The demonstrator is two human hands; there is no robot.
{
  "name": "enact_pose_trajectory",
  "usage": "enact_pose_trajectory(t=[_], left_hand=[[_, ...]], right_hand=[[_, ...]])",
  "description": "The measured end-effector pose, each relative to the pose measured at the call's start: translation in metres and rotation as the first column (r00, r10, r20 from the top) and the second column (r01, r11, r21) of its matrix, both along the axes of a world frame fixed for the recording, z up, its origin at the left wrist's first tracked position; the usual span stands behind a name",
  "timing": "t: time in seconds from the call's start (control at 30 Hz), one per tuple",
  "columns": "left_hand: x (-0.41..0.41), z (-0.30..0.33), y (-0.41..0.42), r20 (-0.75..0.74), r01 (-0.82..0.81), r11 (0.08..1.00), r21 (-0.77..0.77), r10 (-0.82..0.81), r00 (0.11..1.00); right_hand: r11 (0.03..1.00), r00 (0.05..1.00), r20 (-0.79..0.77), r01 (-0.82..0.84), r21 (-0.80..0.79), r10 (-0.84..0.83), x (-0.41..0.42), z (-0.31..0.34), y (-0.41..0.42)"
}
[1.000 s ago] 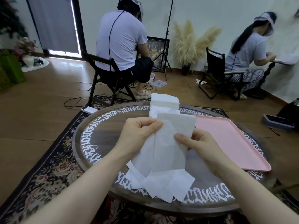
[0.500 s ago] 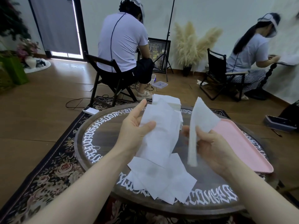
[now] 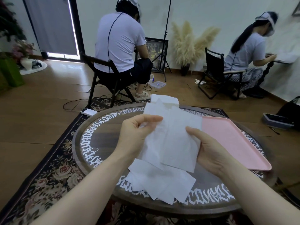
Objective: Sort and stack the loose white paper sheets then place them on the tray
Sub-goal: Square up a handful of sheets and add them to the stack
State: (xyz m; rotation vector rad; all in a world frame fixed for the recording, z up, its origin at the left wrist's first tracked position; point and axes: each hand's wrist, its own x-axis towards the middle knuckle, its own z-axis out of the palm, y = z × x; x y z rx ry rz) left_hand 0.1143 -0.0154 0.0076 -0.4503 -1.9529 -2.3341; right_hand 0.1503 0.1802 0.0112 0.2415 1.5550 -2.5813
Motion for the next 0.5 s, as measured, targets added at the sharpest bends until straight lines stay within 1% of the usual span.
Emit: enact_pose_trajectory(t=[0.07, 0.1, 0.17, 0.23, 0.27, 0.3, 0.33, 0.37, 0.4, 0.43, 0.5], left_hand=[[0.002, 0.001, 0.002, -0.040, -0.039, 0.994, -0.104, 0.035, 0.999], [0.004, 0.000, 0.004, -0.079, -0.079, 0.976, -0.201, 0.064, 0.995], [0.007, -0.004, 0.010, -0.167, -0.150, 0.901, -0.407, 0.088, 0.982], [0.011, -0.007, 0.015, -0.190, -0.143, 0.829, -0.541, 0.046, 0.981], [0.012, -0.008, 0.017, -0.191, -0.137, 0.809, -0.572, 0.030, 0.981], [0.013, -0.008, 0.018, -0.174, -0.114, 0.821, -0.560, 0.018, 0.985], [0.013, -0.008, 0.019, -0.120, -0.064, 0.868, -0.492, 0.005, 0.993], [0.014, -0.006, 0.019, -0.029, 0.007, 0.927, -0.376, -0.019, 0.999], [0.015, -0.004, 0.019, 0.078, 0.076, 0.964, -0.257, -0.057, 0.995], [0.015, -0.001, 0.019, 0.163, 0.111, 0.980, -0.166, -0.083, 0.983], [0.014, 0.000, 0.017, 0.239, 0.144, 0.985, -0.094, -0.118, 0.964]], right_hand=[[1.000, 1.000, -0.021, 0.000, -0.026, 0.000, 0.001, 0.001, -0.002], [0.999, 0.999, -0.033, -0.002, -0.043, 0.001, 0.002, 0.002, -0.004], [0.996, 0.998, -0.055, -0.022, -0.083, 0.017, 0.002, 0.002, -0.006], [0.994, 0.998, -0.047, -0.042, -0.105, 0.038, 0.003, 0.001, -0.007], [0.993, 0.999, -0.032, -0.047, -0.109, 0.043, 0.003, 0.000, -0.007], [0.992, 0.999, -0.017, -0.053, -0.118, 0.051, 0.003, 0.000, -0.006], [0.989, 0.998, -0.005, -0.064, -0.130, 0.064, 0.003, 0.001, -0.005], [0.987, 0.997, 0.004, -0.078, -0.143, 0.079, 0.003, 0.002, -0.004], [0.984, 0.996, 0.012, -0.089, -0.154, 0.091, 0.003, 0.003, -0.003], [0.982, 0.995, 0.016, -0.096, -0.160, 0.100, 0.003, 0.003, -0.002], [0.980, 0.993, 0.019, -0.110, -0.167, 0.115, 0.003, 0.003, -0.001]])
